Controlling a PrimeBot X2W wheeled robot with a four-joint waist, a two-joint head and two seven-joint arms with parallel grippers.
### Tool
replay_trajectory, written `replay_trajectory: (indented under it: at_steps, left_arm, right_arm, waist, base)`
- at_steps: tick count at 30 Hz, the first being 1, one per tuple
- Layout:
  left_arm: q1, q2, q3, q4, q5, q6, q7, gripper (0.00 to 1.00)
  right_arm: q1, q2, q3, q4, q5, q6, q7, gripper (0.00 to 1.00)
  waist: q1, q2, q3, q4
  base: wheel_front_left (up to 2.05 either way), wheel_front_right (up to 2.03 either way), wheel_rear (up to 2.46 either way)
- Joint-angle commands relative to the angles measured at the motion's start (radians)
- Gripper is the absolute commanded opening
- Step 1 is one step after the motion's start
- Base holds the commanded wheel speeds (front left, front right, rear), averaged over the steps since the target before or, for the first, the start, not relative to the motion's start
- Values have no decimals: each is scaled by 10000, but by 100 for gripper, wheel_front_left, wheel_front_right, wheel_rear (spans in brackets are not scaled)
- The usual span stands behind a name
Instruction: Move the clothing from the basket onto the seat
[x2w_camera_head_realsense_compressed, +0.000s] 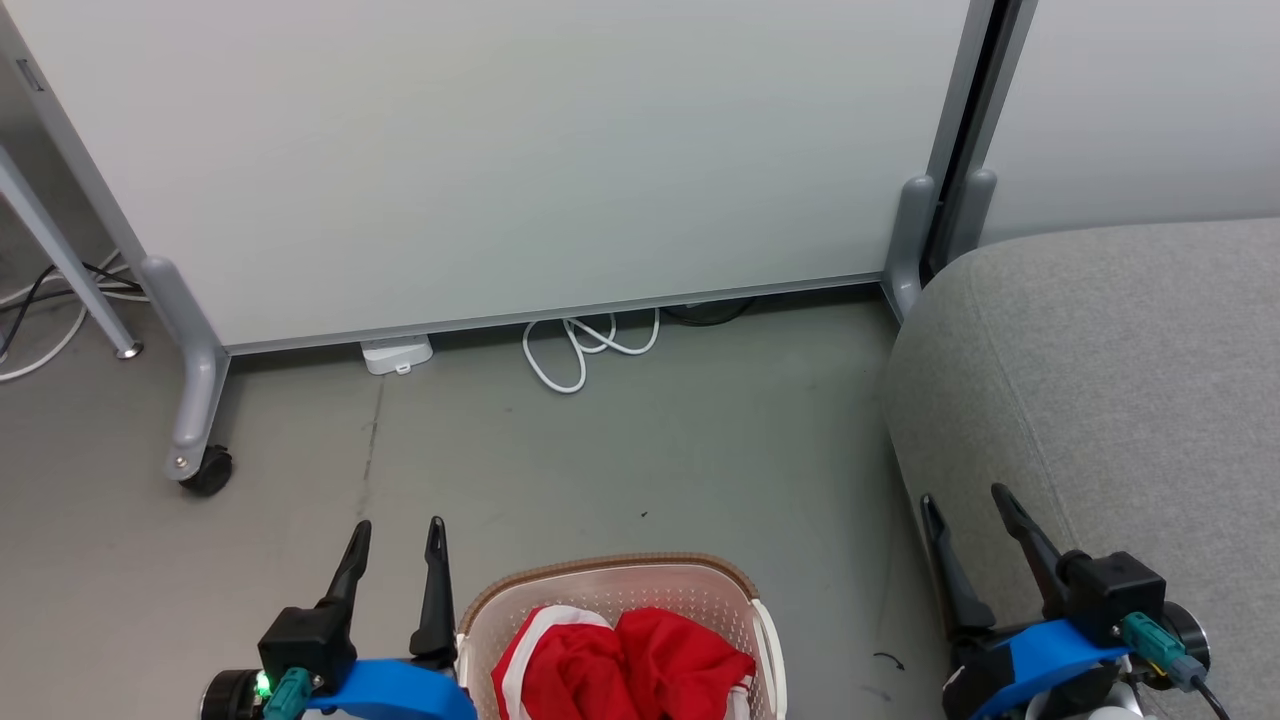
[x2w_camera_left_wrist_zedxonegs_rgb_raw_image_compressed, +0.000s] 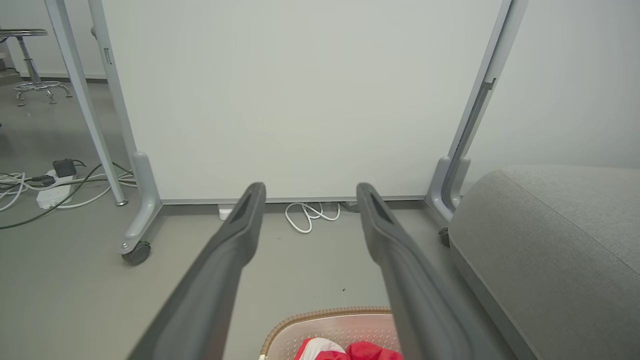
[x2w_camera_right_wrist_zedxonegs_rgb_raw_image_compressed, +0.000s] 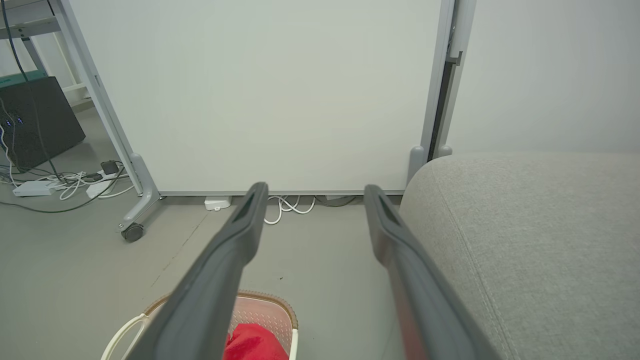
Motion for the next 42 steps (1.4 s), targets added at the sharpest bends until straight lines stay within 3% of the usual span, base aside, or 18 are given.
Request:
replay_trajectory:
  at_steps: [1,9,18,30,42]
  left_arm:
    - [51,11,27,-47,48,0,-52,100]
    - [82,16,214,-43,44,2,-51,100]
    - [-293,89,505,520,-31,44,-41,100]
    - [-1641,384,864,2480,-79,0,-41,100]
    - [-3316,783,638,4866,50,-135,205,100]
  right_arm:
    - [-103,-59,18,8,19,22,-34,100]
    - [-210,-59,211,-54,39,20,-4,100]
    - [-638,-54,645,-197,143,14,-33,100]
    - [-1514,-47,1112,-531,458,14,-345,100]
    - [-2225,-42,1396,-532,910,14,-644,100]
  waist:
    - [0,0,13,-10]
    - [0,0,173,-330]
    - [0,0,944,-1383]
    - [0,0,3111,-2751]
    - [0,0,5034,-3476]
  base:
    - [0,0,0]
    - [0,0,0]
    - [0,0,0]
    - [0,0,0]
    - [0,0,0]
